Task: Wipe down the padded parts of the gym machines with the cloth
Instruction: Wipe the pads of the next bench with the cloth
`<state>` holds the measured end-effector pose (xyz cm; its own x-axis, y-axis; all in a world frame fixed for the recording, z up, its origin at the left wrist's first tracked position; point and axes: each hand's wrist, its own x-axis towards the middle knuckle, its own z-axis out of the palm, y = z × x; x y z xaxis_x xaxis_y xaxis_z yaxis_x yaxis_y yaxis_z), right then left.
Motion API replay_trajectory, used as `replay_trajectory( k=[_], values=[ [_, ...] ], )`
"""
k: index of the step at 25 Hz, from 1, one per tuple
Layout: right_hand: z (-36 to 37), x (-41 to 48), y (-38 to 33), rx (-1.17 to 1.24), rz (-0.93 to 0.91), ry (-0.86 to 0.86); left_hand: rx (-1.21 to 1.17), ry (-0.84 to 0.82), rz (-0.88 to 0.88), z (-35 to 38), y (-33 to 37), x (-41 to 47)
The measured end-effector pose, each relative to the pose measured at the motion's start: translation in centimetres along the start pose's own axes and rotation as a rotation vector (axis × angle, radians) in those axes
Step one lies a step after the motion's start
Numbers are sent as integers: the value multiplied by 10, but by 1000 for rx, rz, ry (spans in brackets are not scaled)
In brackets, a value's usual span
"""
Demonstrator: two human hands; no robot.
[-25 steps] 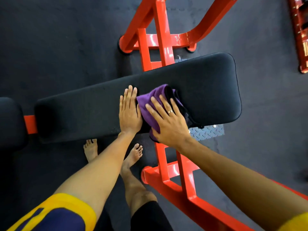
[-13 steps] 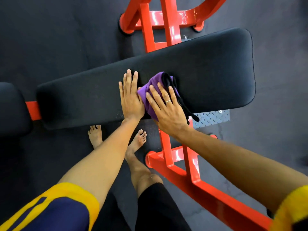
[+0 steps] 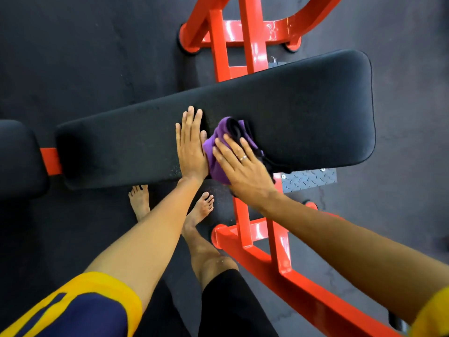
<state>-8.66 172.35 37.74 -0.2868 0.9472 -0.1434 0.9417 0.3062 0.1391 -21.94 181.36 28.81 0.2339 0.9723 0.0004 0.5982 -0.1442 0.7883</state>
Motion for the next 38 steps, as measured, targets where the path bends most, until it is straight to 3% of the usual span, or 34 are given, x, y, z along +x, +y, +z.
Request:
replay_trajectory(
  k=[5,10,15,19,22,26,31,34,38],
  values=[
    [-9,-4,12,72,-34,-51,-49,-39,21,-9,-5,-1],
    [-8,27,14,46,-30,-40,29,28,-129,-21,-25,2],
    [-17,112,46,150,206,-8,109,22,-73,-23,-32,7],
    [-37,76,61,152,327,-32,73,4,-124,-25,-26,14],
    [-32,52,29,114,236,-116,73,6,-141,-24,-27,33],
    [-17,119,25,147,58,-191,131,7,-242,-21,-41,67],
    [-32,168,91,126,277,-281,178,55,-228,-16,-41,70],
    [-50,139,127,88,230,-221,176,58,-239,-17,-38,71],
    [-40,165,103,71,189,-330,190,78,-220,-16,-39,68]
  ],
)
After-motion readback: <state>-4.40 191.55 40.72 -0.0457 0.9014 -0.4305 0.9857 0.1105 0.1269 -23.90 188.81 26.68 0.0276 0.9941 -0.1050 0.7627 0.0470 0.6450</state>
